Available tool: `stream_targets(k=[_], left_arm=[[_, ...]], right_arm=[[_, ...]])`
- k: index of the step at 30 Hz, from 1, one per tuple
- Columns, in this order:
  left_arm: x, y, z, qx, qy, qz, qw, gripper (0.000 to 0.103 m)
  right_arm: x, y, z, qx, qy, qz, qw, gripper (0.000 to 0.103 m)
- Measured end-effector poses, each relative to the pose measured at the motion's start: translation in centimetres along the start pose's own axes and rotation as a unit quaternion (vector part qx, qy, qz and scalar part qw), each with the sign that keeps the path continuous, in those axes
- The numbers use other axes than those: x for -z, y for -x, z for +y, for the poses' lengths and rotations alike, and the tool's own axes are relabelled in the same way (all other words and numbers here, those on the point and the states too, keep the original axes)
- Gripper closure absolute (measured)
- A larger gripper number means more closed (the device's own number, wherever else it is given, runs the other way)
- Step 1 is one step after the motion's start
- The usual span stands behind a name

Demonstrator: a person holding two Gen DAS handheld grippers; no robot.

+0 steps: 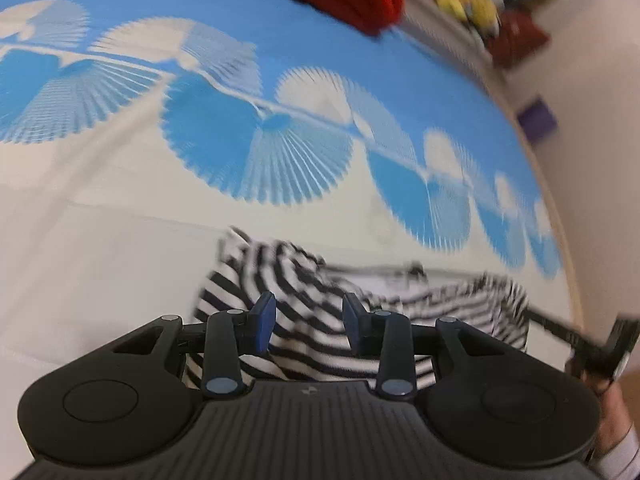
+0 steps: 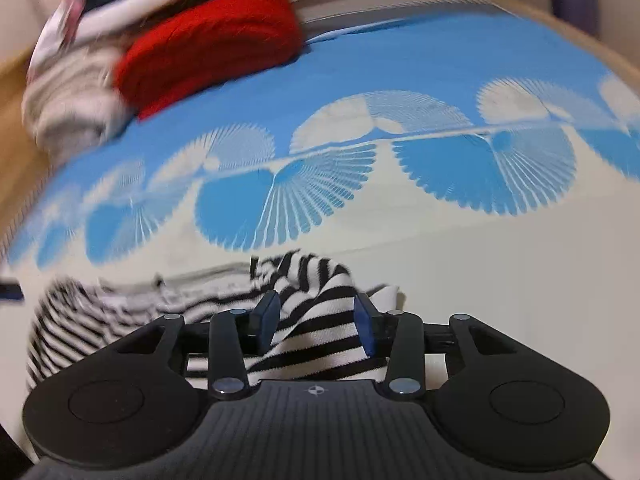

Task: Fold small clothes

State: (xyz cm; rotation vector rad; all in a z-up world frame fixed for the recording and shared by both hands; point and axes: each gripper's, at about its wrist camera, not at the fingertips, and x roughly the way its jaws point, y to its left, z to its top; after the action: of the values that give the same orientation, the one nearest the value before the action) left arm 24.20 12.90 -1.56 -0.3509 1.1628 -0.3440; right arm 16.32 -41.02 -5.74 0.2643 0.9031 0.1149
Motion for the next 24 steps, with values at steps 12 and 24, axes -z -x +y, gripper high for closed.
stream_targets(k=[12, 24], left_arm=[[1.0, -7.1, -5.8, -0.033, -0.064, 0.07, 0.9949, 0.058], [-2.7, -4.1, -7.2, 0.003, -0.035, -0.101, 0.9943, 0.1]], right_arm=[[-0.8, -4.8, 4.1, 0.017, 0.088, 0.047, 0.995, 0.044], [-4.9, -2.0, 3.6, 0.045, 0.043, -0.097, 0.993, 0.096]])
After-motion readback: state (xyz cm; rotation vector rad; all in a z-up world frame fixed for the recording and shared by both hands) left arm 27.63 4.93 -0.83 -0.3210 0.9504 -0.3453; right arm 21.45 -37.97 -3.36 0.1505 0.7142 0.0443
